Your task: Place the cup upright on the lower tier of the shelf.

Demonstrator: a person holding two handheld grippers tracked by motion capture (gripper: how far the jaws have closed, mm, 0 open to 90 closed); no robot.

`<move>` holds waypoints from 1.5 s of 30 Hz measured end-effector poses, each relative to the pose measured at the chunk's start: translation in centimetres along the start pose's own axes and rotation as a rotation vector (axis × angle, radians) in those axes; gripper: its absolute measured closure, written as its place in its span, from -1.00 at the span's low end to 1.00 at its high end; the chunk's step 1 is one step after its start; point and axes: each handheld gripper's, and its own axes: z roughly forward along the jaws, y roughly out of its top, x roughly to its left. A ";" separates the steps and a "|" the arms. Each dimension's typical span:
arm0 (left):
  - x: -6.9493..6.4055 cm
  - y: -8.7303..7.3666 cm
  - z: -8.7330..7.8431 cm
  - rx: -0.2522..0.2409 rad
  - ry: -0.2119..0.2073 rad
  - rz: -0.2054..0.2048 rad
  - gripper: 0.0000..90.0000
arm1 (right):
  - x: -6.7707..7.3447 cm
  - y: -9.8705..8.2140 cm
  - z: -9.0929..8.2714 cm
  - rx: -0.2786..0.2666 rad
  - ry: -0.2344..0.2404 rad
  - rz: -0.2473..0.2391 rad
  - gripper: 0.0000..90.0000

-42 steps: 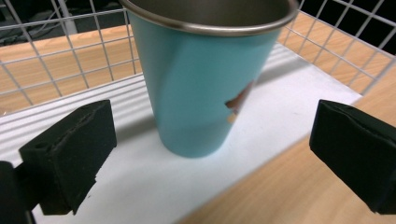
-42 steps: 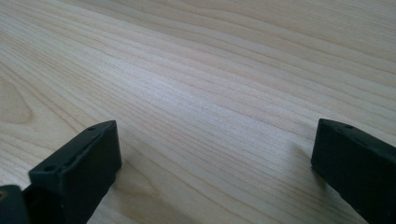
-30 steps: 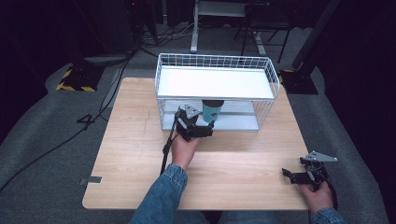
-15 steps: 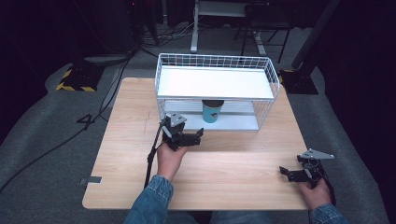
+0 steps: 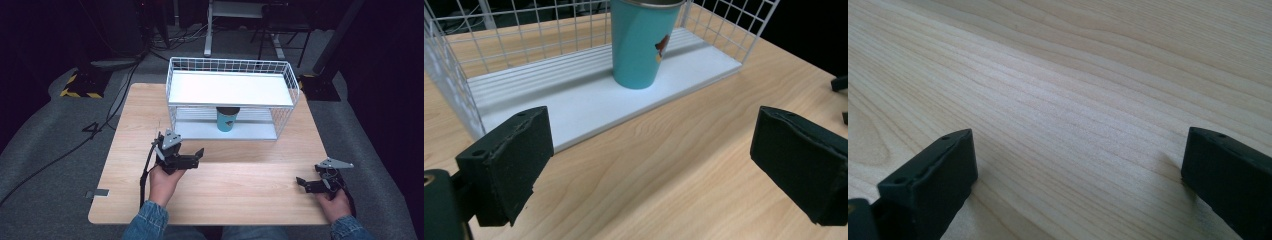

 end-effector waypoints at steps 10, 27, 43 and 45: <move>0.6 -2.9 -3.2 0.016 -0.014 0.012 -0.91 | 0.0 0.0 0.0 0.000 0.000 0.000 -0.97; 1.6 -8.0 -4.0 0.133 -0.021 -0.037 -0.92 | 0.0 0.0 0.0 -0.002 -0.002 -0.001 -0.97; 2.2 -9.6 -2.4 0.304 0.045 -0.033 -0.89 | 0.0 0.0 0.0 -0.002 0.000 -0.002 -0.97; 2.3 -9.8 -2.1 0.333 0.056 -0.035 -0.88 | 0.0 0.0 0.0 -0.002 -0.002 -0.001 -0.97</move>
